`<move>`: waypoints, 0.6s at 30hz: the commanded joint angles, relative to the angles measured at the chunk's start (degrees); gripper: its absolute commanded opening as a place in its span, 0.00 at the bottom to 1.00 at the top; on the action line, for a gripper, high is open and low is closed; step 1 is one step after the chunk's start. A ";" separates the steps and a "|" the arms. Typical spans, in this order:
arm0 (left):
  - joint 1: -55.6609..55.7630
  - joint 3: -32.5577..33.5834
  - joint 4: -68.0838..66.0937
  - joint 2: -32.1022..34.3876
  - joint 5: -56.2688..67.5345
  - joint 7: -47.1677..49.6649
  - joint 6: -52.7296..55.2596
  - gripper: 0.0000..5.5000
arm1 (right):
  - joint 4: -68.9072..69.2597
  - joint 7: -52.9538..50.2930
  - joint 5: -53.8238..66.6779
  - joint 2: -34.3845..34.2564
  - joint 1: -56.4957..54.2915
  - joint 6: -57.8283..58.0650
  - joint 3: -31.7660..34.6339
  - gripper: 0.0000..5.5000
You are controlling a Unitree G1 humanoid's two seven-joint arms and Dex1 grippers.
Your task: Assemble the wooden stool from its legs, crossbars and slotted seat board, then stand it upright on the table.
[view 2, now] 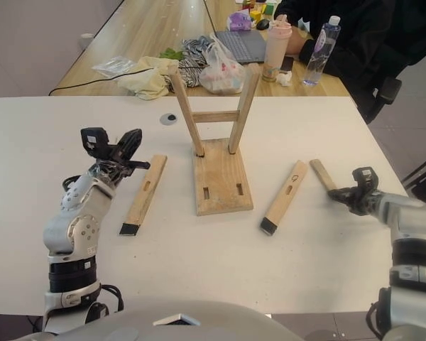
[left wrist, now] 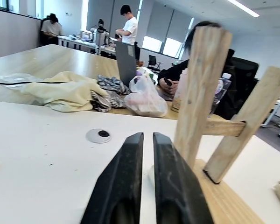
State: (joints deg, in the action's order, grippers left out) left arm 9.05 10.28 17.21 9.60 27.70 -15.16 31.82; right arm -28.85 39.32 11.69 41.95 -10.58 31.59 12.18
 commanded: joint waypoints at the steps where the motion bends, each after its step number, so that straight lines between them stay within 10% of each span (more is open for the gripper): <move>1: 5.32 2.48 3.66 1.70 10.36 -4.15 5.18 0.16 | 0.60 -15.79 -1.82 -7.80 4.88 -11.08 5.87 0.23; 10: 28.39 5.32 -5.03 6.81 39.20 -10.87 20.72 0.41 | 47.00 -21.44 -1.99 -20.90 -8.87 -28.61 -8.01 0.23; 18: 31.40 3.68 -10.04 5.12 39.63 -8.02 19.77 0.50 | 37.93 -18.55 -8.44 -29.62 -12.65 -40.22 -22.22 0.23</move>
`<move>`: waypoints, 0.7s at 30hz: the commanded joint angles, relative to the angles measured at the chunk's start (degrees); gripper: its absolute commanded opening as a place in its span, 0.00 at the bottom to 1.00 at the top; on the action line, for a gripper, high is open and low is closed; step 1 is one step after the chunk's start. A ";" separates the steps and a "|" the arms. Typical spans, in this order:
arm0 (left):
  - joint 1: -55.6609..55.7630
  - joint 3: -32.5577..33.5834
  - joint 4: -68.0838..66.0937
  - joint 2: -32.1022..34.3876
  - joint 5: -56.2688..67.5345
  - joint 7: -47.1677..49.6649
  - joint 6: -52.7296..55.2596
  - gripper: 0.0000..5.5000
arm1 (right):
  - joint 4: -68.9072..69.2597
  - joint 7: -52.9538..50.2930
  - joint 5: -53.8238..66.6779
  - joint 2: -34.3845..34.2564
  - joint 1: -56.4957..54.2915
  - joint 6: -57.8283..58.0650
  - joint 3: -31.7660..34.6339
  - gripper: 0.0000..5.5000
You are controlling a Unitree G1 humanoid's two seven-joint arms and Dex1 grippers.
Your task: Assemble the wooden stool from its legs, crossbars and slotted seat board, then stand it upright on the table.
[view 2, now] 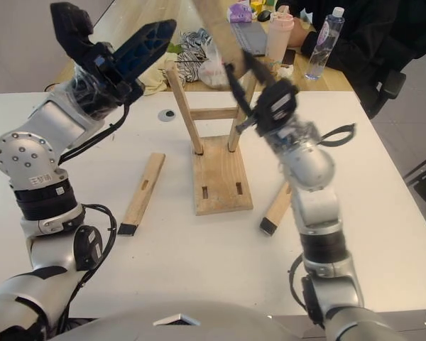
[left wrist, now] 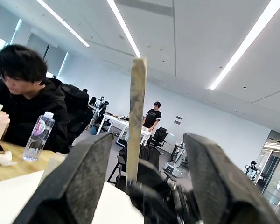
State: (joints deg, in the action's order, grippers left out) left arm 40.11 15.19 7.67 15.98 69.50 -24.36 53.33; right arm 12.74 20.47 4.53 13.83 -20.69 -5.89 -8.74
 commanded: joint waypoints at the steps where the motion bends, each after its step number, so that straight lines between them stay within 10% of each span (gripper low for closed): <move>1: 0.13 -1.05 -0.64 -2.47 -2.39 1.96 -2.88 0.50 | -5.15 0.27 -1.91 -1.76 -3.27 -3.73 -1.64 0.23; 21: -1.77 3.50 -2.97 -3.05 -0.26 3.45 -8.17 0.10 | -7.94 2.69 -2.14 -3.90 -2.33 -5.28 -4.71 0.23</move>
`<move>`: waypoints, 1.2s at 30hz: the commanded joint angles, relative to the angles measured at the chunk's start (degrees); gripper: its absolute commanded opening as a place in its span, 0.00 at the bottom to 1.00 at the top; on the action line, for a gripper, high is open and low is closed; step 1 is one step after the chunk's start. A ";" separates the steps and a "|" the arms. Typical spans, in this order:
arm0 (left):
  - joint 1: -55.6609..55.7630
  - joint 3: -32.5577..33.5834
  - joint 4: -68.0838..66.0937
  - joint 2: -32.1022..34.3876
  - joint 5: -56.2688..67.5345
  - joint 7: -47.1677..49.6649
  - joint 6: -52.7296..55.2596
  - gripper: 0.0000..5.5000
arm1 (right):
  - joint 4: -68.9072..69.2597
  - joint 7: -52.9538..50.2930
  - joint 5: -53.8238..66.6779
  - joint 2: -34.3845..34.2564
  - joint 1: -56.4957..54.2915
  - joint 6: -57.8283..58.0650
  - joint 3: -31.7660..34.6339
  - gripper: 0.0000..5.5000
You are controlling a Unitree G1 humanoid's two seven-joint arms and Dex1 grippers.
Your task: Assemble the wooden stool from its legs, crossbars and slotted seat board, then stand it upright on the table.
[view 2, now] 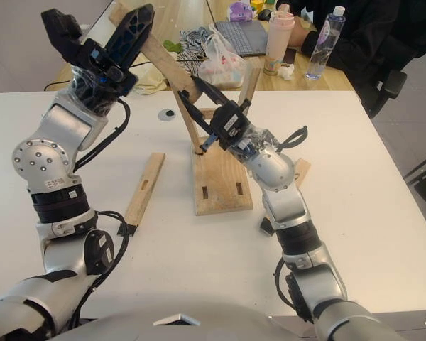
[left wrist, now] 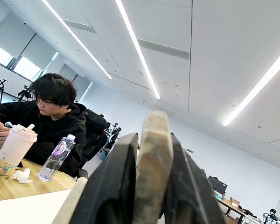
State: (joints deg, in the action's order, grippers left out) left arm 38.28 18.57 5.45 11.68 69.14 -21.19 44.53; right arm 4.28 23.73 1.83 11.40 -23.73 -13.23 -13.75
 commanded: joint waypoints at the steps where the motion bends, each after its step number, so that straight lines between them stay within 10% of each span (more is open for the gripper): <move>1: 0.05 -0.02 -0.81 1.81 -0.97 0.50 0.28 0.09 | -0.16 -0.78 -0.19 -1.33 0.91 3.97 0.01 0.23; 10: -15.23 4.55 1.82 14.38 -9.14 1.75 2.69 0.07 | -8.86 -15.70 -5.72 -0.17 2.76 19.87 12.71 0.54; 17: -33.79 6.29 7.44 8.35 -15.21 9.13 -1.83 0.07 | -8.82 -25.93 -2.04 1.45 1.44 15.30 27.34 0.33; 28: -36.85 3.74 -1.51 2.21 -24.89 5.68 -14.90 0.07 | -14.52 -23.24 -1.70 1.75 -2.52 10.75 25.23 0.01; 36: -35.48 1.81 -5.80 0.49 -28.91 4.79 -20.06 0.07 | -15.44 -22.23 -1.94 1.46 -1.62 10.18 24.52 0.00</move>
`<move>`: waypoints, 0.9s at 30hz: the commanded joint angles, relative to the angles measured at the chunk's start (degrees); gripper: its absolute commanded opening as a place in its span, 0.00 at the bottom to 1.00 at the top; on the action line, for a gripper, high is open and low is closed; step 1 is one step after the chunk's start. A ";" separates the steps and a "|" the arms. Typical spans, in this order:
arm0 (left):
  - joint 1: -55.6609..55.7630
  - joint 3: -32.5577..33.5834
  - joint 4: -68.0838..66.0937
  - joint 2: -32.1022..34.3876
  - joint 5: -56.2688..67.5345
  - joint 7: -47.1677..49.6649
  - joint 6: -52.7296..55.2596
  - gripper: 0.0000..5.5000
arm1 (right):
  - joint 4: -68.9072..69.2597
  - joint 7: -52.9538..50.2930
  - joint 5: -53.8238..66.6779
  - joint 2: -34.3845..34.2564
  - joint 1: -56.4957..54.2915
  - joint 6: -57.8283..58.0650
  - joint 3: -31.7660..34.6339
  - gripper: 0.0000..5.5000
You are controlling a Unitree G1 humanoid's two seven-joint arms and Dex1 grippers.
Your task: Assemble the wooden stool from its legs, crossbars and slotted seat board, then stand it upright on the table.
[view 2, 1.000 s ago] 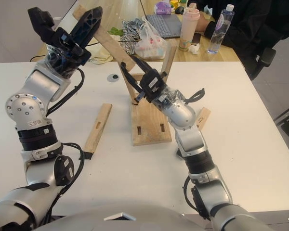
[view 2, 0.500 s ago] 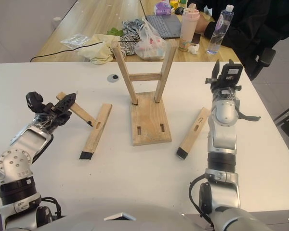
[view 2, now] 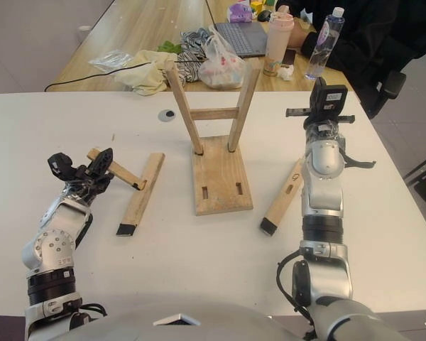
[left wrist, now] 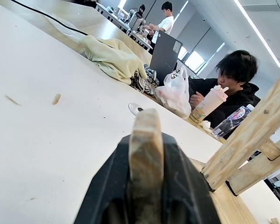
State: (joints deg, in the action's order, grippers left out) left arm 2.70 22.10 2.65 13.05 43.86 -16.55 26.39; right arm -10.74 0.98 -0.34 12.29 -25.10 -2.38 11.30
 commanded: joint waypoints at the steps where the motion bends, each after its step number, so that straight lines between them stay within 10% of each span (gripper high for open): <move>1: -0.08 -2.28 -4.08 -1.47 -4.88 0.12 -3.40 0.07 | -0.64 0.55 0.37 0.45 -0.34 -0.73 -0.56 0.00; 18: -9.67 -15.83 -23.19 -0.40 -30.77 -8.62 -41.14 0.07 | -1.19 2.22 -2.24 1.32 0.81 -2.73 -3.70 0.00; 27: -4.95 -19.68 -32.83 1.16 -31.86 -9.52 -35.67 0.07 | -2.85 2.56 -2.15 0.95 1.24 -2.13 -4.10 0.00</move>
State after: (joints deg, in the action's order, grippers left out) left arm 2.57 5.57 -18.99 13.35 16.66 -26.41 -22.96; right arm -12.18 2.65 -2.32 12.23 -24.46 -4.73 7.78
